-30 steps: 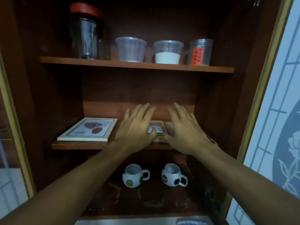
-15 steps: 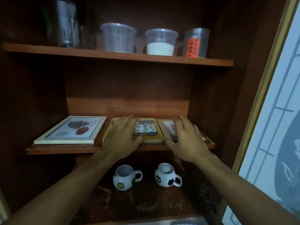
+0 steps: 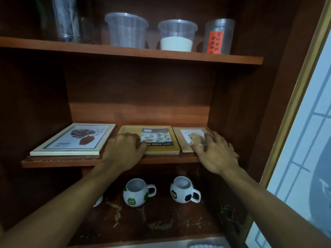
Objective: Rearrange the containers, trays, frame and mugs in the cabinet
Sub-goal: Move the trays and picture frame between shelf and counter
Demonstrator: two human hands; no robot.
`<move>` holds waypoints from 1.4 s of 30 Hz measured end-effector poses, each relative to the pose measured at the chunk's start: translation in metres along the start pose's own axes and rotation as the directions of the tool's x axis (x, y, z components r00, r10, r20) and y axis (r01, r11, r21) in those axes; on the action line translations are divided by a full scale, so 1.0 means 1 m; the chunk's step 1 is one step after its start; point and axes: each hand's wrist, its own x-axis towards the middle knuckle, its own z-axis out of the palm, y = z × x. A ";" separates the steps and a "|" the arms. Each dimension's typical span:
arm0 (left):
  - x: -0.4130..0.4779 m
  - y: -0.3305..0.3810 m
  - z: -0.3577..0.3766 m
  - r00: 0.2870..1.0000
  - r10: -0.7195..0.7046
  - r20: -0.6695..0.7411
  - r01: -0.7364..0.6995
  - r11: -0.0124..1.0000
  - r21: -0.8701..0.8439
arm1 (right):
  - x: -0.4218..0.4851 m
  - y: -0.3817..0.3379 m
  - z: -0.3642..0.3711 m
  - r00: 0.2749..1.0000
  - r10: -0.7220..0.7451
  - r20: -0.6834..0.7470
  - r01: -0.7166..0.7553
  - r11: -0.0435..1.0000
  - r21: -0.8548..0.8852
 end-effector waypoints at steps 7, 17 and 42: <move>-0.007 -0.003 -0.001 1.000 -0.002 0.010 0.002 1.000 -0.029 | -0.005 0.001 0.006 1.000 0.027 -0.011 -0.027 1.000 -0.009; -0.026 -0.004 -0.013 1.000 -0.017 -0.001 0.017 0.996 -0.083 | -0.028 -0.002 0.005 0.999 0.019 -0.042 -0.021 0.998 -0.051; -0.037 -0.021 -0.032 0.966 -0.254 -0.038 0.256 0.964 0.070 | -0.031 0.000 -0.036 0.963 0.199 0.182 -0.170 0.972 -0.163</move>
